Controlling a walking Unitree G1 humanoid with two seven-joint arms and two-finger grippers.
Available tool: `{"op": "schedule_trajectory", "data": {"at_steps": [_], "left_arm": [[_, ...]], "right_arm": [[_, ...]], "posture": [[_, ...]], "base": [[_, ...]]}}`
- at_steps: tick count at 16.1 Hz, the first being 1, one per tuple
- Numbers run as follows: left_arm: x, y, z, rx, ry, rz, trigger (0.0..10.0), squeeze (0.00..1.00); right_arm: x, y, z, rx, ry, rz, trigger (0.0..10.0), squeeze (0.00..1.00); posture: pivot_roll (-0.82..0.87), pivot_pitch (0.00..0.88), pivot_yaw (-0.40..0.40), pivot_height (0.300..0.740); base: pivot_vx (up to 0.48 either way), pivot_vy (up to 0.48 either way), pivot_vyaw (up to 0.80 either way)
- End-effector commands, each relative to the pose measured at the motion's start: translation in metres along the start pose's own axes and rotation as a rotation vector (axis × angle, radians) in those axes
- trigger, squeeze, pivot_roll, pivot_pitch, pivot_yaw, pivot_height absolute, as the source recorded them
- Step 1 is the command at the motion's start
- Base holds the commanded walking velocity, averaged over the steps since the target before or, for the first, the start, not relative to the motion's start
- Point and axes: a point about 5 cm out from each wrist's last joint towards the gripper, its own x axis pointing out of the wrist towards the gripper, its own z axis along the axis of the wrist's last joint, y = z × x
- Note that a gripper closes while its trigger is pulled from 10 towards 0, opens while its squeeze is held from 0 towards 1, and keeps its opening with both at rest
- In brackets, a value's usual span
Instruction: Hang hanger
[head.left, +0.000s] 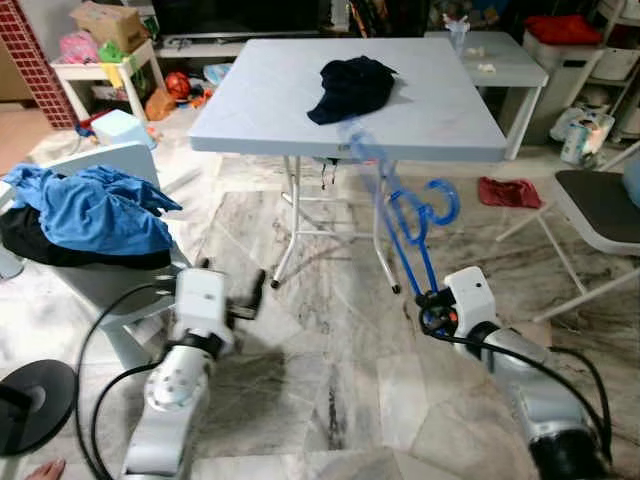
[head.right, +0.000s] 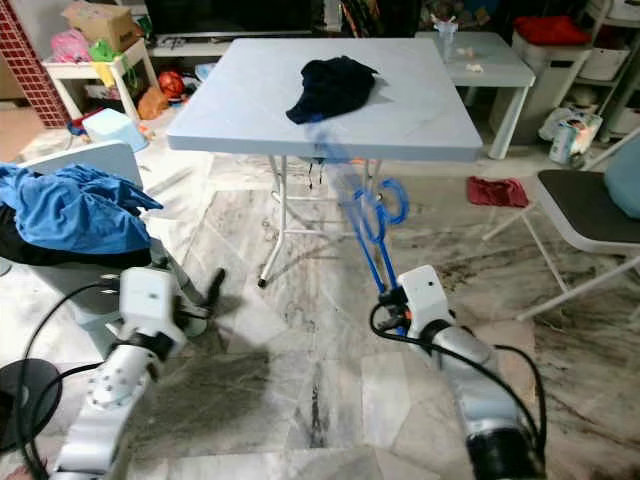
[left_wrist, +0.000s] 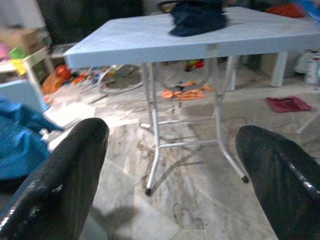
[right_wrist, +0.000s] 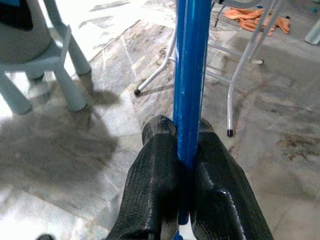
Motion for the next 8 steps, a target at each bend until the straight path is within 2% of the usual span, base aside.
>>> {"op": "schedule_trajectory", "data": {"at_steps": [1, 2, 4, 6, 8], "left_arm": [[-0.003, 0.006, 0.0, -0.027, 0.006, 0.045, 10.0, 1.0], [-0.003, 0.007, 0.001, -0.041, 0.011, 0.056, 10.0, 1.0], [-0.002, 0.007, 0.001, -0.065, 0.026, 0.082, 10.0, 1.0], [-0.001, 0.005, 0.001, -0.075, 0.032, 0.077, 10.0, 1.0], [0.002, 0.002, 0.001, -0.068, 0.044, 0.051, 10.0, 1.0]], "right_arm": [[-0.004, 0.006, 0.003, 0.031, -0.013, -0.005, 8.5, 0.0], [-0.008, 0.01, 0.002, 0.054, -0.017, -0.022, 10.0, 0.0], [-0.013, 0.018, 0.005, 0.076, -0.039, -0.05, 10.0, 0.0], [-0.014, 0.022, 0.009, 0.059, -0.07, -0.052, 10.0, 0.0], [-0.014, 0.017, 0.011, 0.067, -0.048, -0.158, 10.0, 0.0]], "posture": [[-0.11, 0.0, 0.011, 0.74], [-0.11, 0.0, 0.011, 0.74], [-0.11, 0.0, 0.01, 0.74], [-0.12, 0.0, 0.007, 0.74], [-0.12, 0.0, 0.005, 0.74]], "base": [[0.0, 0.0, 0.0], [0.0, 0.0, 0.0], [0.0, 0.0, 0.0], [0.0, 0.0, 0.0], [0.0, 0.0, 0.0]]}}
